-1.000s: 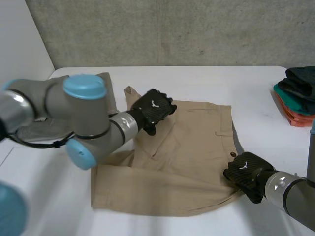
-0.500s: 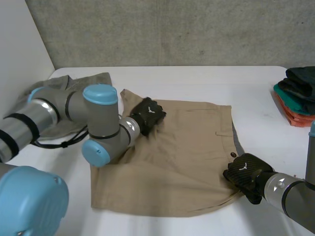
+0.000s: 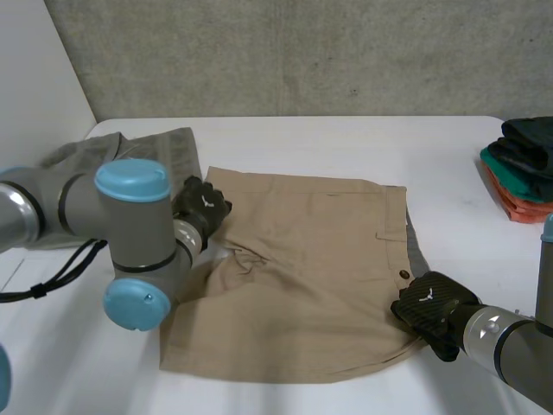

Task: Fold the laundry.

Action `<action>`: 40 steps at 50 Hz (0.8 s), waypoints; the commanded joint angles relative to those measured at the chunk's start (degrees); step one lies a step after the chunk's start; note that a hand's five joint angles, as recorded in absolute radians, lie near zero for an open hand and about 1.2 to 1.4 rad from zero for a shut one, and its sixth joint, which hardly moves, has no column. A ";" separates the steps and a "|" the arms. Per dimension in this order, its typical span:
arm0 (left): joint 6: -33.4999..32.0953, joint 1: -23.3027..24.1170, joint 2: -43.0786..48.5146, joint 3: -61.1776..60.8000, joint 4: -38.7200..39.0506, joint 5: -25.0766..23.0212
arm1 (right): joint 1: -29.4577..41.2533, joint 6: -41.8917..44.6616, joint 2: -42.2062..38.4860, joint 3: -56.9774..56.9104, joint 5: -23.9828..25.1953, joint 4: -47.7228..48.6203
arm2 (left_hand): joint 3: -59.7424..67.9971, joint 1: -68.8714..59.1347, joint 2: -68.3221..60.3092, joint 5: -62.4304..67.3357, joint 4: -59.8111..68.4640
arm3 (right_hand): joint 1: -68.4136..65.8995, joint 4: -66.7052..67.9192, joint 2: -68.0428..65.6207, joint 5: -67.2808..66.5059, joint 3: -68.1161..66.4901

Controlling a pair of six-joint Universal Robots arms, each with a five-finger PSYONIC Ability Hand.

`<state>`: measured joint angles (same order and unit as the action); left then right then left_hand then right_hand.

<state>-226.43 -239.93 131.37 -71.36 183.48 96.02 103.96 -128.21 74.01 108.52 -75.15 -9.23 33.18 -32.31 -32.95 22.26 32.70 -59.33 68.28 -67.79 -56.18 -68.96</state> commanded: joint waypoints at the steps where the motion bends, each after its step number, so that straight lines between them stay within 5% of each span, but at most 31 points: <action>1: 5.12 -0.19 -4.02 -1.06 3.20 -0.13 | 0.01 -0.02 -0.01 0.03 0.00 0.00 | 2.43 -3.30 -2.66 3.35 2.92 | -20.67 11.72 -12.21 -13.82 -11.04; 8: 5.65 -0.28 -3.84 -1.15 3.99 -1.97 | -0.08 -0.29 -0.01 0.03 0.00 0.09 | -6.79 5.91 6.56 -5.87 -6.30 | -20.67 11.72 -12.21 -13.82 -11.04; 14: 4.95 -1.33 0.18 1.47 4.16 -13.11 | -0.08 -0.37 -0.18 0.03 0.00 0.44 | -11.19 10.32 10.96 -10.27 -10.71 | -20.67 11.72 -12.21 -13.82 -11.04; 17: 5.03 -2.56 3.88 5.24 3.29 -14.98 | -0.08 -0.38 -0.18 0.12 0.00 0.53 | -9.86 8.98 9.62 -8.94 -9.37 | -20.67 11.72 -12.21 -13.82 -11.04; 29: 2.84 -7.48 5.04 4.57 -4.70 -5.86 | -0.08 -0.38 -0.18 0.03 0.00 0.88 | 12.50 -13.37 -12.73 13.42 12.98 | -20.67 11.72 -12.21 -13.82 -11.04; 40: 3.54 -7.22 -1.46 -3.43 -8.05 -4.61 | -0.08 -0.38 -0.27 0.03 -0.09 1.14 | 16.39 -17.26 -16.62 17.31 16.88 | -20.67 11.72 -12.21 -13.82 -11.04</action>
<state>-223.45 -247.74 134.25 -70.70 176.04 91.71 103.89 -128.59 73.82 108.54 -75.15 -8.31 42.61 -42.34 -42.74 32.22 42.61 -59.33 68.28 -67.79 -56.18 -68.96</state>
